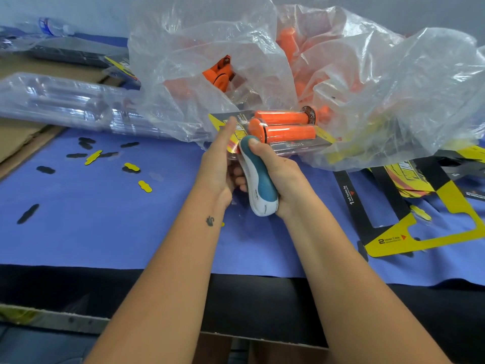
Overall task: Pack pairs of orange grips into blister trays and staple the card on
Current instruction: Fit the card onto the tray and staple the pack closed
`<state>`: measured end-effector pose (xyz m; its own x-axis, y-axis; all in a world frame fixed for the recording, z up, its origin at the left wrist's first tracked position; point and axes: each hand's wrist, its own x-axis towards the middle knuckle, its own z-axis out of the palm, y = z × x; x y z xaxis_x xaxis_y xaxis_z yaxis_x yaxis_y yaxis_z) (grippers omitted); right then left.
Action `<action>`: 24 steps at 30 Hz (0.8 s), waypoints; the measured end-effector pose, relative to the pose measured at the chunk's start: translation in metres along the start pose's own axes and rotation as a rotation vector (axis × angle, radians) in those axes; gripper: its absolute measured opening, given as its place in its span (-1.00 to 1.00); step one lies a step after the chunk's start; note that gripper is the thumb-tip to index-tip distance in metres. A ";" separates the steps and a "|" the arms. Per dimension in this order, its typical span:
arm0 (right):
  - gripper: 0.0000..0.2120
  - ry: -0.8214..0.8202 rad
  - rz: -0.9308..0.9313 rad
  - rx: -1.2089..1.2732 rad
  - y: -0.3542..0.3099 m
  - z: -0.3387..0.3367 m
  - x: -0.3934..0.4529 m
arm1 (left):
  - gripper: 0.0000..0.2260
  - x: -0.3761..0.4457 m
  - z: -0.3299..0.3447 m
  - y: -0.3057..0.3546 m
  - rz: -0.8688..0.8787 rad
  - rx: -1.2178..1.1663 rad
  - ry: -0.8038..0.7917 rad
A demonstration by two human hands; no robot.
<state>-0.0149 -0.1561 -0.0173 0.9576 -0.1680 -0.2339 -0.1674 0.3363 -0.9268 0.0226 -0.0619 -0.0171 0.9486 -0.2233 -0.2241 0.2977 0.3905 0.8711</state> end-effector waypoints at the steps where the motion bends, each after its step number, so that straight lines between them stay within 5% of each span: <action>1: -0.68 -0.009 0.005 -0.011 -0.001 -0.001 -0.001 | -0.61 0.001 -0.001 0.001 -0.023 -0.012 -0.020; 7: -0.66 -0.072 -0.012 -0.069 -0.002 -0.005 -0.003 | -0.76 0.005 -0.006 -0.002 0.037 -0.013 0.027; 15: -0.63 -0.489 0.016 -0.575 -0.013 -0.027 -0.011 | -0.83 0.010 -0.011 0.003 0.060 -0.163 0.016; 20: -0.60 -0.456 -0.013 -0.623 -0.014 -0.027 -0.011 | -0.94 0.010 -0.014 0.004 0.149 -0.148 -0.026; 24: -0.64 -0.369 -0.062 -0.633 -0.012 -0.028 -0.009 | -0.82 0.009 -0.017 0.002 0.195 -0.081 -0.066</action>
<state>-0.0278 -0.1847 -0.0121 0.9675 0.1913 -0.1653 -0.1070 -0.2822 -0.9534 0.0337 -0.0484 -0.0246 0.9807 -0.1940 -0.0235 0.1198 0.5016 0.8568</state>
